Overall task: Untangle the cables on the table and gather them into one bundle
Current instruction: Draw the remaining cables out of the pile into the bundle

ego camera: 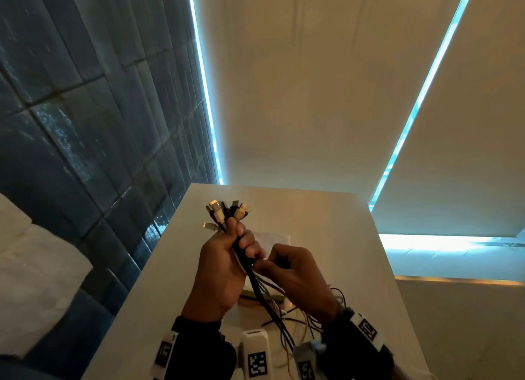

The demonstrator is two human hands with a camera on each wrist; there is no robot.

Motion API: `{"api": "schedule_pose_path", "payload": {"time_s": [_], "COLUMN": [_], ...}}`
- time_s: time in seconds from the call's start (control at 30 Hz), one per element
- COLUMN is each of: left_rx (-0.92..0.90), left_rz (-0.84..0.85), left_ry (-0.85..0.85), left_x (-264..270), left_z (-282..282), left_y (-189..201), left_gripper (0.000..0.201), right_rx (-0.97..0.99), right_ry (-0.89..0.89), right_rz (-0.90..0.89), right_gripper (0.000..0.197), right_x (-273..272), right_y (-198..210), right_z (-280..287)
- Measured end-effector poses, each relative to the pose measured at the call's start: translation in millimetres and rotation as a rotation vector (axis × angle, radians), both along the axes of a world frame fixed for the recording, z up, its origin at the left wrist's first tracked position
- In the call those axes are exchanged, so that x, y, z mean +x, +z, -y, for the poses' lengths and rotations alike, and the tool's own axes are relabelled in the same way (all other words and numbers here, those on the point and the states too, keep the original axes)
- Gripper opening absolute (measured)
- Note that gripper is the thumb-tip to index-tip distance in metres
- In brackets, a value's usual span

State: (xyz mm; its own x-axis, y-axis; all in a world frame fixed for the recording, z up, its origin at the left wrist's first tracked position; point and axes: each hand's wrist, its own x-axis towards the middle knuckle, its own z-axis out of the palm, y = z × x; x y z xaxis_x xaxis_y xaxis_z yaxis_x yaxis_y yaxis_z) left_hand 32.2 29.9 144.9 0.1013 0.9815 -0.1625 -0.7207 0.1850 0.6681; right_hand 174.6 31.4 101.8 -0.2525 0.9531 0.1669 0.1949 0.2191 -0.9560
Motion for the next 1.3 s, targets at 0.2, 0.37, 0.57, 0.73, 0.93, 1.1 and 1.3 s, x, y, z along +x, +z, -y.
{"api": "schedule_pose_path", "payload": {"time_s": [0.2, 0.37, 0.57, 0.73, 0.93, 1.1, 1.3], "left_rx": [0.082, 0.071, 0.070, 0.062, 0.040, -0.008, -0.100], "left_rz": [-0.117, -0.157, -0.178, -0.178, -0.232, -0.296, -0.360], "left_ry": [0.002, 0.013, 0.020, 0.016, 0.002, 0.015, 0.032], "left_x": [0.4, -3.9, -5.5, -9.6, -11.7, -13.8, -9.4], "left_z": [-3.6, -2.2, 0.6, 0.3, -1.0, -3.6, -6.6], "left_y": [-4.4, -3.0, -0.5, -0.8, 0.3, -2.4, -6.4], "left_gripper": [0.030, 0.033, 0.030, 0.028, 0.029, 0.033, 0.034], "right_rx": [-0.043, -0.065, -0.053, -0.083, -0.208, -0.265, -0.350], "right_ry": [0.077, 0.007, -0.054, -0.075, 0.013, -0.015, -0.238], "right_rz": [0.050, 0.136, 0.240, 0.309, 0.328, 0.346, 0.099], "right_gripper": [0.036, 0.028, 0.036, 0.039, 0.036, 0.042, 0.024], "right_x": [8.3, 25.7, 26.3, 30.9, 35.6, 40.5, 33.5], "right_y": [-17.1, -51.6, -83.8, -102.7, -110.9, -106.4, -66.7], "right_z": [-7.5, -16.6, -20.3, -20.3, -22.8, -26.0, -30.8]}}
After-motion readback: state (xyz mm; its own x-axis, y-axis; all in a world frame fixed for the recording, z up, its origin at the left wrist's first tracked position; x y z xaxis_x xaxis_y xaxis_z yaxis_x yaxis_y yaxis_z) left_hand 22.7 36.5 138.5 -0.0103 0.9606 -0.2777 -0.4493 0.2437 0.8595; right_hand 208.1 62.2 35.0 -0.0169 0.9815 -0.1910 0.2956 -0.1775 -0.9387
